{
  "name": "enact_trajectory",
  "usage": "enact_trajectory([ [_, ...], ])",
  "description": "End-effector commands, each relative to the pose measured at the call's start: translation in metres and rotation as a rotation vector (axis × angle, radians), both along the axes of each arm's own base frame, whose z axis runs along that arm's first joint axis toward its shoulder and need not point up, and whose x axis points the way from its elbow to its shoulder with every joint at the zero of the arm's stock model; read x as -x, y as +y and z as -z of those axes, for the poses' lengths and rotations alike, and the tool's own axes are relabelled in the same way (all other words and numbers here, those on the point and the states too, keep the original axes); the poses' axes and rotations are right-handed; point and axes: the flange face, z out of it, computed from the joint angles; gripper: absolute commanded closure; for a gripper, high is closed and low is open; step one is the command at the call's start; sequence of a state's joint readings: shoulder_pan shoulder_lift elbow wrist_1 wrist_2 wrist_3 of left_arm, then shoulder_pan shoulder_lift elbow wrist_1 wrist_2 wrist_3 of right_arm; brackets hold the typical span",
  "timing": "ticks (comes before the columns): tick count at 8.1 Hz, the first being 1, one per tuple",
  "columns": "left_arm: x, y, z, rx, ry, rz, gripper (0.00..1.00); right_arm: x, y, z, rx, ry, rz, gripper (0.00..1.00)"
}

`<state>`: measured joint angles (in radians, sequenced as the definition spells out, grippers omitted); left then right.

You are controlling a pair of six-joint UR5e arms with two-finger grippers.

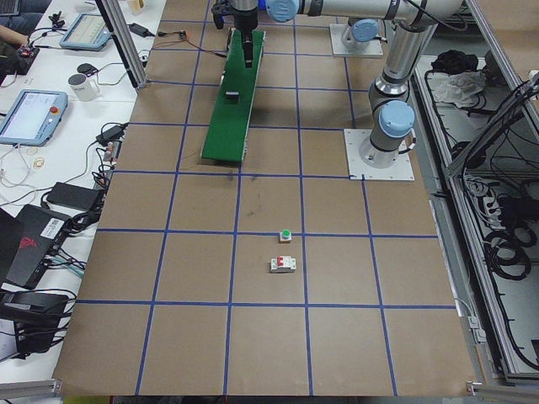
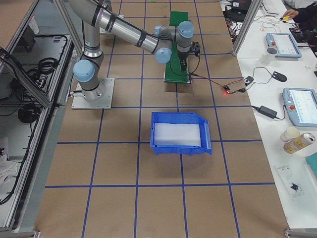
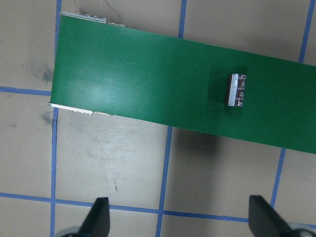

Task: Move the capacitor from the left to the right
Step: 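Lower the right gripper over the belt's far end while the capacitor approaches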

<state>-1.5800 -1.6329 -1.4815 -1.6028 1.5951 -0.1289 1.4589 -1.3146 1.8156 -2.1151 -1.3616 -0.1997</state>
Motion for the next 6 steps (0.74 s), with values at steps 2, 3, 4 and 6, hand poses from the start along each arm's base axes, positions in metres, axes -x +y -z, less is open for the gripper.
enact_trajectory([
  [2, 0.0, -0.0004, 0.0022, 0.0, 0.0, 0.011, 0.0, 0.0004, -0.0025, 0.0129, -0.014, -0.018, -0.003, 0.0],
  [3, 0.0, -0.0006, 0.0021, 0.001, 0.0, 0.011, 0.0, 0.0004, -0.0019, 0.0138, -0.019, -0.019, 0.006, 0.0],
  [4, 0.0, -0.0006, 0.0021, 0.001, 0.0, 0.012, 0.0, 0.0003, -0.0017, 0.0139, -0.021, -0.019, 0.01, 0.0],
  [6, 0.0, -0.0021, 0.0018, 0.011, 0.0, 0.011, 0.0, 0.0005, -0.0028, 0.0146, -0.02, -0.019, 0.01, 0.01],
])
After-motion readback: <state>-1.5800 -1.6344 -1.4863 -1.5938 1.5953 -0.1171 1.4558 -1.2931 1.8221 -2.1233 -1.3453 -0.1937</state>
